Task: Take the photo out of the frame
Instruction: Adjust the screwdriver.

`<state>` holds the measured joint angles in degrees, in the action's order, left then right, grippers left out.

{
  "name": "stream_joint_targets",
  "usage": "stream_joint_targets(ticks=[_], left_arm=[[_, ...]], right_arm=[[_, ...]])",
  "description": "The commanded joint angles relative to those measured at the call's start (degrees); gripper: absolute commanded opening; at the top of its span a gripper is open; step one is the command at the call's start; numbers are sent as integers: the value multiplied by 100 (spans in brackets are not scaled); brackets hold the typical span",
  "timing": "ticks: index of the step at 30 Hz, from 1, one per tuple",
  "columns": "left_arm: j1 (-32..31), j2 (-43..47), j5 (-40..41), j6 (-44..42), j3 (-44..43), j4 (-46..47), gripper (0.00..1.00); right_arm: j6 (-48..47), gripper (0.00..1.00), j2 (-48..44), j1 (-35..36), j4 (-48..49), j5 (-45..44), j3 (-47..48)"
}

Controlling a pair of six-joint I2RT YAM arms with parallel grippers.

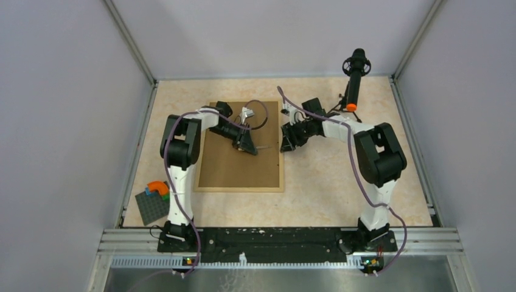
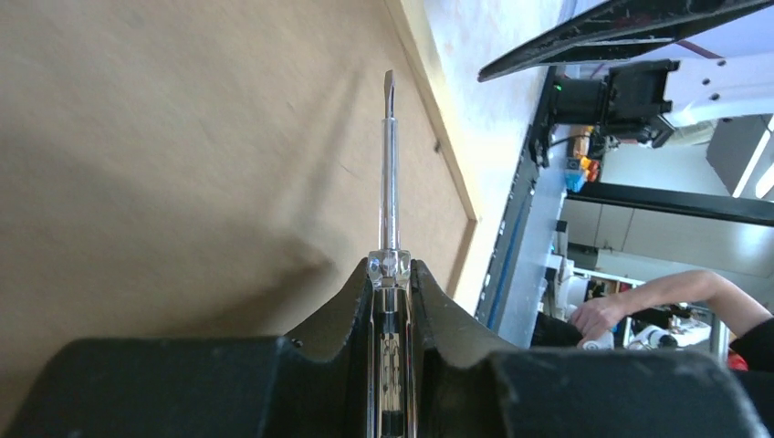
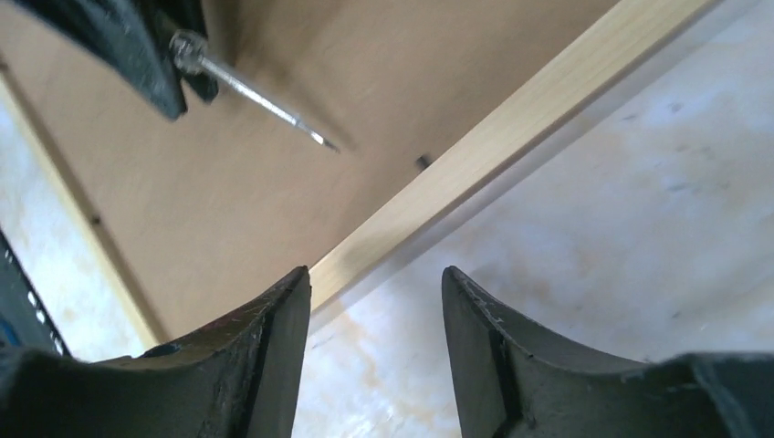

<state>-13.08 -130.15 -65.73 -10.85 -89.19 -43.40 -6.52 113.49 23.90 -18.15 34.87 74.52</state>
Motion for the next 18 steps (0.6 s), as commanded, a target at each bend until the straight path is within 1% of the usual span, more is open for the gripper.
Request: stream_joint_targets(ticks=[1, 4, 6, 10, 12, 14, 17, 18], left_arm=[[24, 531, -436, -992, 129, -950, 0], [-2, 566, -682, -1181, 90, -1230, 0], [-61, 518, -749, -1521, -80, -1631, 0], [-198, 524, -844, -1760, -264, -2044, 0], [-330, 508, -815, -2031, -406, -2369, 0], [-404, 493, -919, -2089, -475, -2624, 0], [-472, 511, -1179, -2206, -405, -2848, 0], [-468, 528, -1229, -2218, -374, -2858, 0]], right_arm=[[-714, 54, -1037, 353, 326, 455, -431], [-1531, 54, -1463, 752, 667, 222, -896], [-1827, 54, -1633, 952, 988, 18, -1144], [-2400, 53, -1664, 1264, 1218, -351, -1206], [-2617, 53, -1664, 1326, 1403, -539, -1253], [-2861, 52, -1635, 1372, 1422, -581, -1234], [-3170, 46, -1600, 1442, 1262, -497, -1248], [-3209, 42, -1610, 1484, 1274, -521, -1300]])
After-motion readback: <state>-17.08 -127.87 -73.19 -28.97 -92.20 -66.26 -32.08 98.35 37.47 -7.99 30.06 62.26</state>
